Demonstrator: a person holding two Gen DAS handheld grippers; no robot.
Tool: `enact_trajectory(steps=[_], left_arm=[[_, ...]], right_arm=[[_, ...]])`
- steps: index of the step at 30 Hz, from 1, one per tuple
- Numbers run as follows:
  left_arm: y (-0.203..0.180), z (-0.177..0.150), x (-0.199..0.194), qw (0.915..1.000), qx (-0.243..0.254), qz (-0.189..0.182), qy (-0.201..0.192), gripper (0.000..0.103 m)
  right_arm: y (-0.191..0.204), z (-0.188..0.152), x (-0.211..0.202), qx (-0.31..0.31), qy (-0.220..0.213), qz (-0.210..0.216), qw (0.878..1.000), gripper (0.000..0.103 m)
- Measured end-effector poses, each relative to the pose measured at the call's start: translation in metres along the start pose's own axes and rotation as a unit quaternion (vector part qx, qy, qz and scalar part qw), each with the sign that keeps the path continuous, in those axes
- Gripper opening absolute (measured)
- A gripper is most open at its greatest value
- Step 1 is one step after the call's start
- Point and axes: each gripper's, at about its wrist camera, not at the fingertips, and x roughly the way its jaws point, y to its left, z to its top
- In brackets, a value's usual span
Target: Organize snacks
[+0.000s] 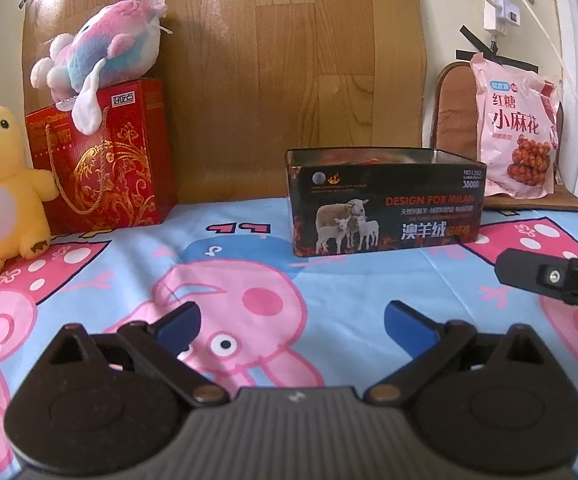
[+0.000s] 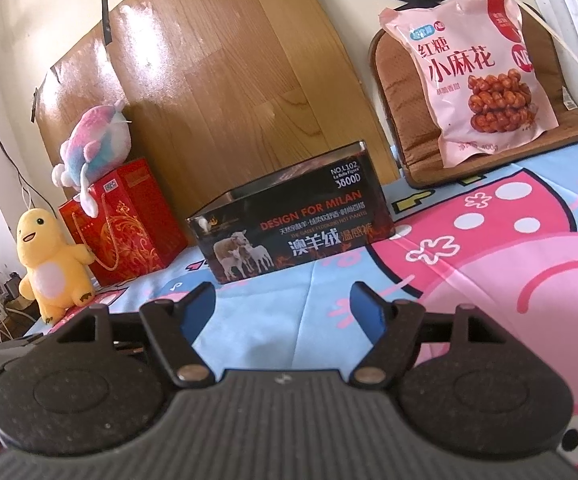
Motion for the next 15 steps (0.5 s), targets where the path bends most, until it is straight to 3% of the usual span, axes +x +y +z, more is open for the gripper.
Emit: enact_trajectory(steps=[11, 15], left_arm=[[0.002, 0.0005, -0.0057, 0.9999, -0.003, 0.008, -0.012, 0.103], [0.0028, 0.0022, -0.0061, 0.9998, -0.003, 0.018, 0.001, 0.103]], right_arm=[[-0.0003, -0.0002, -0.0003, 0.001, 0.0, 0.0, 1.0, 0.076], [-0.0002, -0.0002, 0.0004, 0.002, 0.001, 0.001, 1.0, 0.076]])
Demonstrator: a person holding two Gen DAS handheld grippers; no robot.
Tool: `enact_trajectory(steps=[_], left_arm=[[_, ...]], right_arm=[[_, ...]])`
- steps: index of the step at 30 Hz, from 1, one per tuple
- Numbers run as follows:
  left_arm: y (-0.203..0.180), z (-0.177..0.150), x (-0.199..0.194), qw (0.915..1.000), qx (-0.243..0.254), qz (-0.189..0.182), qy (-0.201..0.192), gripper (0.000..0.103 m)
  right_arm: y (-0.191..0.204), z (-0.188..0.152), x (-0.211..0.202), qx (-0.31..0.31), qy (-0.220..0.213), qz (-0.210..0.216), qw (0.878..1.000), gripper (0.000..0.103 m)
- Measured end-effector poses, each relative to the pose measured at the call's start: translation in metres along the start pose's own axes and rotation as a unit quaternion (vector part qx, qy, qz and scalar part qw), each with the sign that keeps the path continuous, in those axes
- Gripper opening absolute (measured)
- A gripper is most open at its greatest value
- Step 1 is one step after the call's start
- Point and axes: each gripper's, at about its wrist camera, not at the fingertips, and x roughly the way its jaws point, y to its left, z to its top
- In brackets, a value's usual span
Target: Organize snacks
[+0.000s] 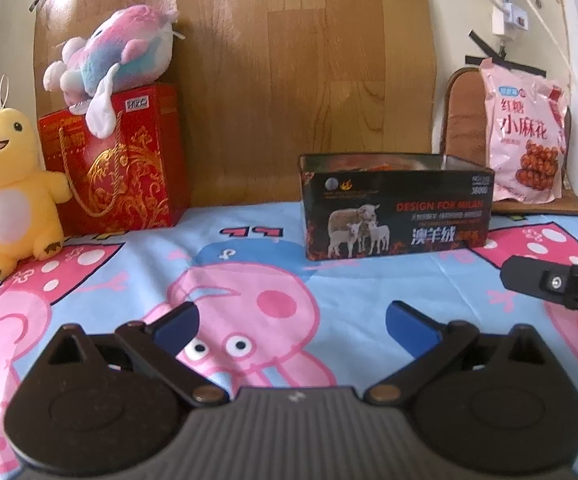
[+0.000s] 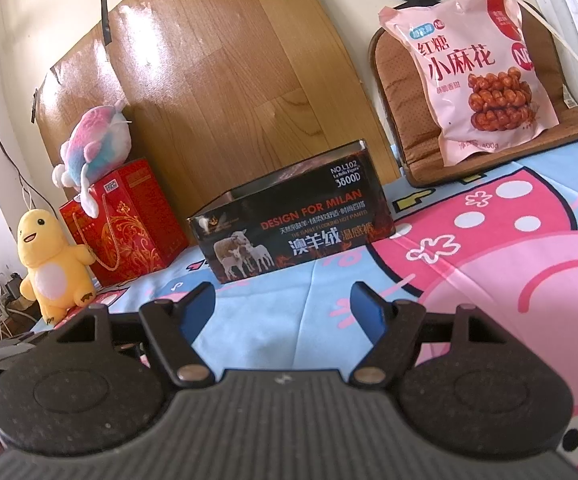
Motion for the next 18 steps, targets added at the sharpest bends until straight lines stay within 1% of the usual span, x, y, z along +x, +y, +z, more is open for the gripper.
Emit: enact_trajectory(steps=[6, 10, 13, 18], left_arm=[[0.001, 0.006, -0.005, 1.0, -0.003, 0.007, -0.003, 0.103], [-0.001, 0.008, -0.008, 1.0, 0.001, -0.002, 0.001, 0.103], [-0.006, 0.007, -0.01, 0.9998, 0.014, 0.011, -0.008, 0.103], [-0.006, 0.011, -0.009, 0.9999, 0.008, -0.007, 0.002, 0.103]], right_arm=[[0.0, 0.0, 0.0, 0.0, 0.001, -0.001, 1.0, 0.076], [0.0, 0.0, 0.0, 0.0, 0.002, 0.0, 1.0, 0.076], [0.0, 0.0, 0.0, 0.0, 0.002, 0.0, 1.0, 0.077], [-0.001, 0.0, 0.0, 0.001, 0.001, 0.0, 1.0, 0.077]])
